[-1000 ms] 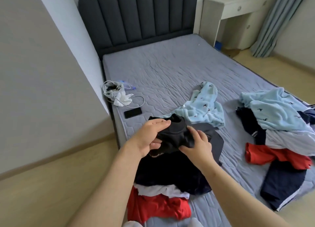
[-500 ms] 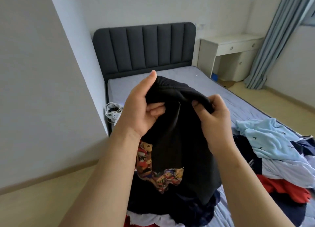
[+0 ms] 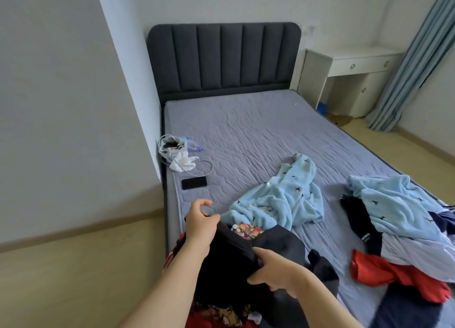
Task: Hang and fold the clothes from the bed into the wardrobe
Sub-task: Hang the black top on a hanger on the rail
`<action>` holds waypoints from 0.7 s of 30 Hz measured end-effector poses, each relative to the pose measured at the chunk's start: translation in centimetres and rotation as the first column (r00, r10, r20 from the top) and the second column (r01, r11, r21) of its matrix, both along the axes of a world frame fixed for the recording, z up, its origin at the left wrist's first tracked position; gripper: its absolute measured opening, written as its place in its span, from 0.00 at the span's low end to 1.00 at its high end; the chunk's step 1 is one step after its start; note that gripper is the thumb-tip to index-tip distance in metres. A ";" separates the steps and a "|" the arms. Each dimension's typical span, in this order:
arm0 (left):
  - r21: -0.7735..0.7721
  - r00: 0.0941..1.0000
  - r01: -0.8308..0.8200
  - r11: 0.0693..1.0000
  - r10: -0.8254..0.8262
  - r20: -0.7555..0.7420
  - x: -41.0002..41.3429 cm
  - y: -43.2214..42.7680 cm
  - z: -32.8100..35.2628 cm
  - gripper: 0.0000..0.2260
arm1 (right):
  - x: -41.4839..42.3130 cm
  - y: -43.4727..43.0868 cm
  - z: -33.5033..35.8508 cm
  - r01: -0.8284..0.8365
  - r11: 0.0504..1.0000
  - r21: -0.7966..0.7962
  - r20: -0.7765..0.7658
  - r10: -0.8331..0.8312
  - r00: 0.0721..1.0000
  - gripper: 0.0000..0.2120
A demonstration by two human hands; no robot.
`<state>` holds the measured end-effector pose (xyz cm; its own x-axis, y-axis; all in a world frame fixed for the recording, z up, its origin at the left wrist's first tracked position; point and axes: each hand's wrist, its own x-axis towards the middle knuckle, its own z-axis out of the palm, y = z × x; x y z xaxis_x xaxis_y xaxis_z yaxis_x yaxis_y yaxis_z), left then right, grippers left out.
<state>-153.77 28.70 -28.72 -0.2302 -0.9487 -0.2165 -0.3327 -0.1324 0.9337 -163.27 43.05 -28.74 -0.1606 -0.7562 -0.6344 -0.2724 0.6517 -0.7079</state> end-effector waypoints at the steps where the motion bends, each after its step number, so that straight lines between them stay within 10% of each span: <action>1: 0.035 0.995 -0.050 0.998 0.053 -0.089 0.0 -0.2 0.0 0.16 | 0.1 -0.2 0.0 -0.038 0.999 -0.010 0.035 0.038 0.999 0.17; 6: 0.279 0.885 -0.002 0.960 0.132 -0.446 0.4 -1.0 2.0 0.16 | -0.3 -0.8 -0.9 0.275 0.959 -0.073 0.197 -0.256 0.946 0.06; 9: 0.219 0.880 0.224 0.950 -0.101 -0.464 1.7 -0.8 3.1 0.15 | -0.7 -1.4 -1.7 0.551 0.782 -0.291 -0.017 -0.580 0.815 0.06; 15: 0.028 0.622 0.752 0.658 -0.696 -0.359 3.2 -0.1 6.9 0.14 | -1.0 -5.4 0.5 0.214 0.842 -0.496 -0.280 -0.388 0.878 0.32; 18: -0.040 0.535 0.814 0.579 -0.775 -0.338 3.2 -0.1 8.4 0.15 | -0.4 -7.6 1.5 -0.071 0.942 -0.328 -0.493 -0.107 0.864 0.25; 21: -0.139 0.596 0.781 0.610 -0.793 -0.130 3.5 -0.9 8.9 0.18 | -0.5 -8.5 2.5 0.073 0.935 -0.348 -0.410 -0.222 0.885 0.11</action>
<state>-150.23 27.83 -19.79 -0.9186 -0.3918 -0.0512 -0.1251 0.1655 0.9782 -163.78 34.54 -26.27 -0.4894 -0.8473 -0.2064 -0.5189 0.4731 -0.7120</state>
